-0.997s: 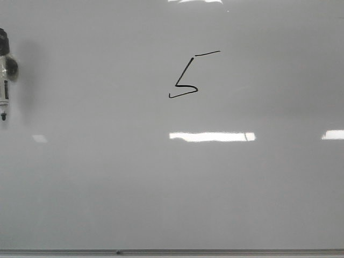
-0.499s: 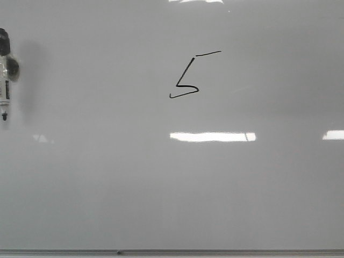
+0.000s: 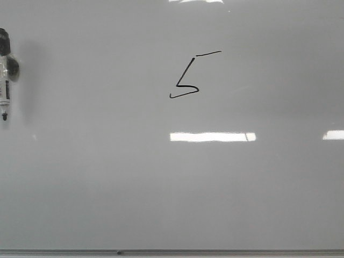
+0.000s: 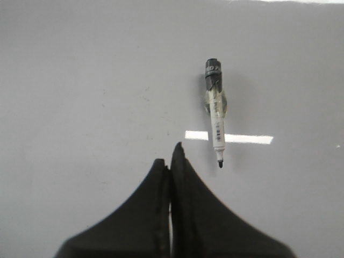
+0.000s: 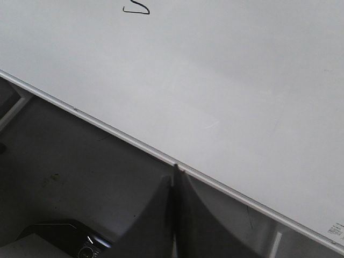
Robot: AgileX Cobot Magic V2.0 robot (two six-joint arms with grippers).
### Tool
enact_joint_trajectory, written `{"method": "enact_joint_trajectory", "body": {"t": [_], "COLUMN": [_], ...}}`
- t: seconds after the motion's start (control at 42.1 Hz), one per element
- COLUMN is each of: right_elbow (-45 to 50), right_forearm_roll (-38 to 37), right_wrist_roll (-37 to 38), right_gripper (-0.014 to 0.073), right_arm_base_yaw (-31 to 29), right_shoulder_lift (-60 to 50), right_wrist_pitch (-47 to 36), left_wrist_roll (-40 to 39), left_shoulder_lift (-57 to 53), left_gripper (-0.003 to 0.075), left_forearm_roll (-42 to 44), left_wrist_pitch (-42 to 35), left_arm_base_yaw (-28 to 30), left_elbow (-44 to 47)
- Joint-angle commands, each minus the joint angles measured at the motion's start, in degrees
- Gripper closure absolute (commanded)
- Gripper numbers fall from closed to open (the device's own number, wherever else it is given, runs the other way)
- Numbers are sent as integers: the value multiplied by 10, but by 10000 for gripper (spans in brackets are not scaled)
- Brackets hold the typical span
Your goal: Write number 5 on whiteboard
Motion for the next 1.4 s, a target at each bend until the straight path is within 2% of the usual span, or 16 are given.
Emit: {"method": "enact_joint_trajectory", "body": {"t": [0.0, 0.546, 0.617, 0.688, 0.736, 1.377], "right_elbow": [-14, -14, -14, -14, -14, -14], "right_forearm_roll": [-5, -5, -5, -5, -5, -5], "right_wrist_roll": [-1, -1, -1, -1, -1, -1], "right_gripper": [663, 663, 663, 663, 663, 663], "right_arm_base_yaw": [-3, -3, -3, -3, -3, -3], "right_shoulder_lift": [3, 3, 3, 3, 3, 3], "right_wrist_pitch": [-32, -32, -32, -32, -32, -32], "left_wrist_roll": [-2, 2, 62, 166, 195, 195], "left_shoulder_lift": [-7, -11, -11, -11, -13, -13], "left_gripper": [741, 741, 741, 741, 741, 741], "left_forearm_roll": [-7, 8, -32, -119, -140, -140], "left_wrist_pitch": [-80, -90, -106, -120, -122, -128], "left_arm_base_yaw": [7, 7, 7, 6, 6, 6], "left_elbow": [13, 31, 31, 31, 31, 31]}}
